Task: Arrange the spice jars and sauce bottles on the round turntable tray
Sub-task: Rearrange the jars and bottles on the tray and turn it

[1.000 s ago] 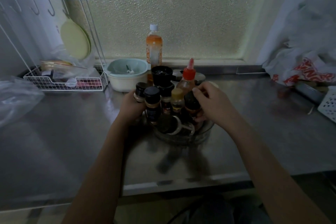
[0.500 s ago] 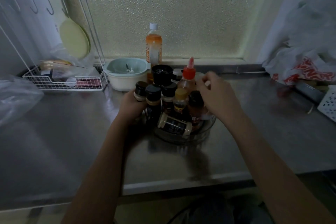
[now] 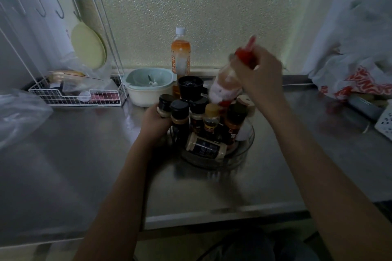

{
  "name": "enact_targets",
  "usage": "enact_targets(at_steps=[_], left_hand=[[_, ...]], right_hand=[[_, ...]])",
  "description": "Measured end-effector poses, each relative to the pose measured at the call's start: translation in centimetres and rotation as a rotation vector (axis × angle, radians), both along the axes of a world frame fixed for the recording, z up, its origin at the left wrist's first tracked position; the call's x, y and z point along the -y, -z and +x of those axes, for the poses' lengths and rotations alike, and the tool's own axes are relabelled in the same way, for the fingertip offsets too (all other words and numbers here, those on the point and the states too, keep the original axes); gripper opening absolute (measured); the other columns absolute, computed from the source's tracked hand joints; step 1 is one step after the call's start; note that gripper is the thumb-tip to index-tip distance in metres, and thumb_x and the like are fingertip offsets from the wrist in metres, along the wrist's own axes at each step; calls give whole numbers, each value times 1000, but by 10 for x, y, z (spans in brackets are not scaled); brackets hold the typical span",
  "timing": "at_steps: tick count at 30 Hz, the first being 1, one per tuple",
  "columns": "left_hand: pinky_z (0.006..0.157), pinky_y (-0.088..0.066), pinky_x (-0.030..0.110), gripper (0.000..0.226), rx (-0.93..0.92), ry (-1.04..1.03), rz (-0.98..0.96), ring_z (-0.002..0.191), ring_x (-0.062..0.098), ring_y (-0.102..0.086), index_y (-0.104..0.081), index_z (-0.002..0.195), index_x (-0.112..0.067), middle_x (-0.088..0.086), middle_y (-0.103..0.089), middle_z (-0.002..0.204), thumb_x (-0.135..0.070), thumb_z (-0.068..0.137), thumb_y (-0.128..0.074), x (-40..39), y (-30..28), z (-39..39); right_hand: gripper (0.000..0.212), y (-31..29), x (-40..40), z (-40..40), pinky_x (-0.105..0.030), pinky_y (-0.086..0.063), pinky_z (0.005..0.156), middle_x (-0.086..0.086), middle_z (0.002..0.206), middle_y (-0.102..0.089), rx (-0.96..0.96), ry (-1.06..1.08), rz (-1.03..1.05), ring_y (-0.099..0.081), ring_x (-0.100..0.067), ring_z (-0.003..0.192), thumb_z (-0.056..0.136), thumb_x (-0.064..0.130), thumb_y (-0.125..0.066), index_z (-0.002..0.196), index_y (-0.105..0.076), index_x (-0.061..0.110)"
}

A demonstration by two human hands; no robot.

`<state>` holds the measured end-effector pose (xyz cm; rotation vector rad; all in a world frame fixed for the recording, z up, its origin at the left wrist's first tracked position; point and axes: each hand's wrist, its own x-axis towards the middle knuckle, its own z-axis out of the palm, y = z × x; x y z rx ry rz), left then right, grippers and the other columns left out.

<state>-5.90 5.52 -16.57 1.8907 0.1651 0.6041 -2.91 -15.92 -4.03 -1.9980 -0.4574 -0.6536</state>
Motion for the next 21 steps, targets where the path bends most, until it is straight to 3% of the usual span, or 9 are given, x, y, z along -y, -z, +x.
enact_targets(at_steps=[2, 5, 7, 10, 14, 16, 21], left_hand=[[60, -40, 2, 26, 30, -16, -16, 60, -22, -52, -64, 87, -17, -14, -63, 74, -27, 62, -62, 1, -1, -1], [60, -46, 13, 45, 57, -31, -71, 62, -9, -55, -67, 90, -11, 0, -67, 76, -40, 57, -60, 3, -2, -2], [53, -45, 17, 37, 42, -48, -73, 55, -4, -54, -66, 84, -14, 3, -65, 72, -40, 58, -60, 4, -4, -4], [40, -37, 7, 4, 27, -47, -60, 40, -9, -51, -56, 69, -26, -3, -57, 60, -27, 67, -60, 9, -9, -7], [43, -38, 5, 7, 38, -61, -53, 43, -13, -51, -59, 74, -23, -7, -57, 62, -26, 67, -61, 10, -9, -9], [48, -38, 4, 22, 44, -67, -62, 48, -17, -50, -62, 83, -16, -10, -59, 67, -27, 64, -59, 10, -9, -9], [46, -36, 5, 40, 53, -32, -73, 46, -13, -49, -64, 85, -8, -3, -58, 64, -37, 58, -59, 11, -10, -10]], right_hand=[[24, -16, 12, -7, -2, -37, 59, 4, 80, -58, 131, 81, 107, -49, 10, 59, 87, 34, -60, 97, -62, 12], [27, -27, 40, -20, -5, -33, 56, -2, 76, -55, 235, 198, 165, -45, -2, 59, 87, 32, -58, 93, -63, 6], [24, -24, 57, -30, -4, -33, 54, -1, 74, -55, 185, 227, 99, -45, -1, 62, 86, 33, -57, 91, -62, 10], [18, -10, 66, -41, -3, -33, 50, 10, 61, -49, 67, 196, -4, -48, 6, 51, 86, 34, -58, 80, -56, 17], [16, 14, 53, -51, -6, -38, 54, 6, 70, -58, -46, 94, -203, -54, 0, 61, 87, 38, -60, 88, -58, 22], [18, 21, 47, -53, -7, -41, 59, 4, 80, -62, -102, 9, -228, -58, -5, 70, 89, 41, -58, 95, -56, 24], [20, 25, 43, -49, -8, -40, 57, 10, 72, -56, -7, -7, -219, -56, -3, 68, 89, 40, -57, 95, -53, 22]])
